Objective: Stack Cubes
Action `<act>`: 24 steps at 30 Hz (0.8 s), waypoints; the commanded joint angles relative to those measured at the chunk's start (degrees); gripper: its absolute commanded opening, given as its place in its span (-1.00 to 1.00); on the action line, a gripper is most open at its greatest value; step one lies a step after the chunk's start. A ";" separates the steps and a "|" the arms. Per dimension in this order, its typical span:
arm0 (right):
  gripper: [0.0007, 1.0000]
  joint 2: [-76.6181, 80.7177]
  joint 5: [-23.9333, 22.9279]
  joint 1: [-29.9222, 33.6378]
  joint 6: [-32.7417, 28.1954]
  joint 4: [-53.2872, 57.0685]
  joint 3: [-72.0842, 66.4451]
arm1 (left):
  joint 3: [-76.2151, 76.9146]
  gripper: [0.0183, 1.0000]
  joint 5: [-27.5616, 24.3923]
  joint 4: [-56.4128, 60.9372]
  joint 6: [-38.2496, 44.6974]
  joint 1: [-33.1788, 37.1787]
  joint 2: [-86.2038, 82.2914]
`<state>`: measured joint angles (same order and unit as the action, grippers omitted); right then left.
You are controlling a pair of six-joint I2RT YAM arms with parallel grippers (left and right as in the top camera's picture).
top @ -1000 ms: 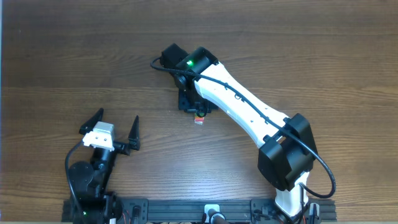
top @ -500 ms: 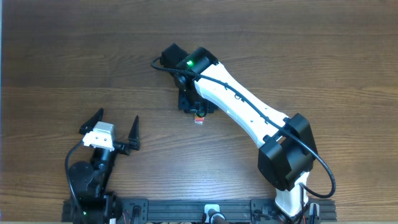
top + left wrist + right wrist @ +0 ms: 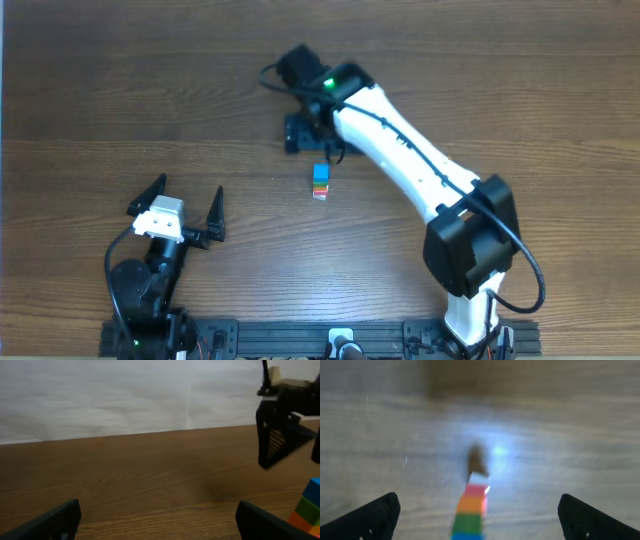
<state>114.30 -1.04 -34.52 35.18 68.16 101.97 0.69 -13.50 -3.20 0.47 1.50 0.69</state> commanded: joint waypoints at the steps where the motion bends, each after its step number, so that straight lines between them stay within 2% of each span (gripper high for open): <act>1: 0.99 -1.70 -0.52 10.82 -9.92 -1.57 1.22 | -0.37 1.00 0.04 0.07 0.81 -0.28 -0.31; 10: 0.98 -9.22 -0.72 30.16 -22.60 -1.55 0.22 | -0.37 0.99 0.04 0.07 0.81 -0.28 -0.31; 14: 0.99 -20.04 -3.65 35.85 -25.99 -2.25 -4.26 | -0.37 1.00 0.04 0.07 0.81 -0.28 -0.31; 24: 0.98 -58.27 -4.59 34.67 -27.61 -21.03 -39.36 | -0.37 1.00 0.04 0.07 0.81 -0.28 -0.31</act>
<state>63.00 -4.93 1.08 8.78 49.65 70.11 0.69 -13.52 -3.20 0.47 1.50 0.73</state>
